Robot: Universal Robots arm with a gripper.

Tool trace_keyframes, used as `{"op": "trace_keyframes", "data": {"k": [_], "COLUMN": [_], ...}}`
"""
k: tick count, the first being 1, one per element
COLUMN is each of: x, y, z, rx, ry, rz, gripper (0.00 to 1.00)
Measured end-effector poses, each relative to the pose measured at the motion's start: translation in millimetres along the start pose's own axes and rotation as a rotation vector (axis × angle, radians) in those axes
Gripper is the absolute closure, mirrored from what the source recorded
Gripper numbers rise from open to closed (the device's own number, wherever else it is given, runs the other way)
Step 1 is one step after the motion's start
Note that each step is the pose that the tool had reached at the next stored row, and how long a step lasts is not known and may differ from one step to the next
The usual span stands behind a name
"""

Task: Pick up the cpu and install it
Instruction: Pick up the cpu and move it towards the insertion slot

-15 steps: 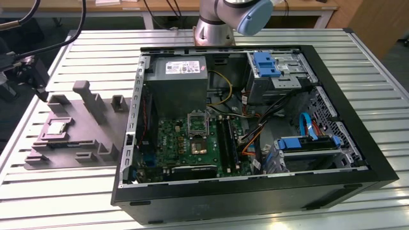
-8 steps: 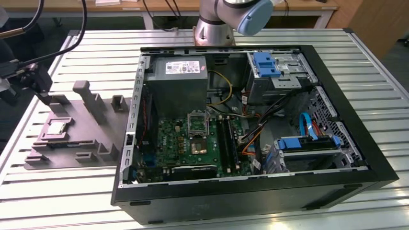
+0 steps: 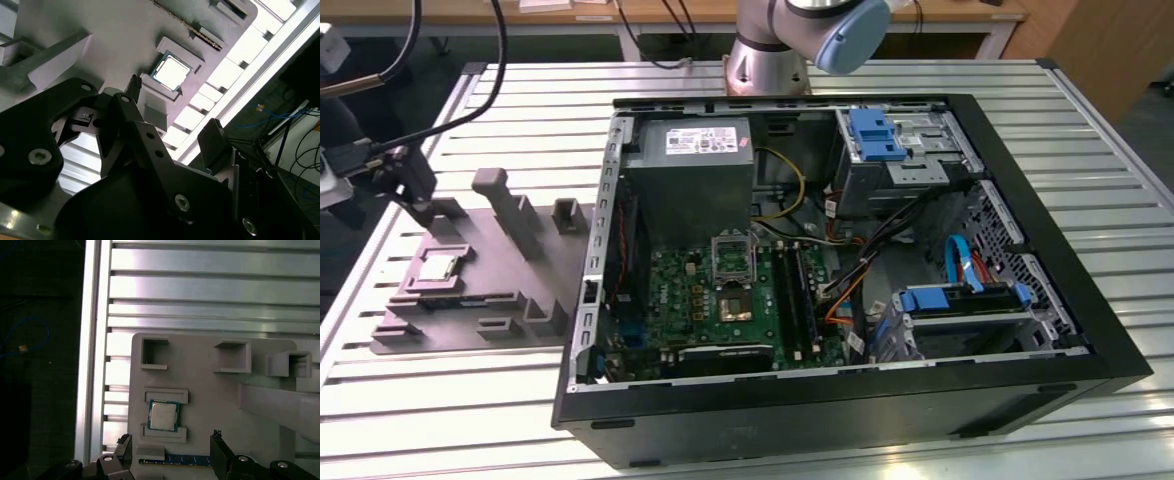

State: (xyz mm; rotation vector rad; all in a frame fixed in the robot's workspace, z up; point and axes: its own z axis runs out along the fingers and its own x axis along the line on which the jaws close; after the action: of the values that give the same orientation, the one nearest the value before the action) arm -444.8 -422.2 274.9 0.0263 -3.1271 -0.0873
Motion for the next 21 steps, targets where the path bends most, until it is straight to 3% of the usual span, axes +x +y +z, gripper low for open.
{"op": "trace_keyframes", "data": {"k": [9,21], "x": [-0.2,-0.2], "y": [-0.7,-0.9], "z": [11.6,14.1], "rx": [-0.0001,-0.0005], "ry": [0.0,-0.0005], "rz": [0.0,0.0], "gripper": [0.28,0.28]}}
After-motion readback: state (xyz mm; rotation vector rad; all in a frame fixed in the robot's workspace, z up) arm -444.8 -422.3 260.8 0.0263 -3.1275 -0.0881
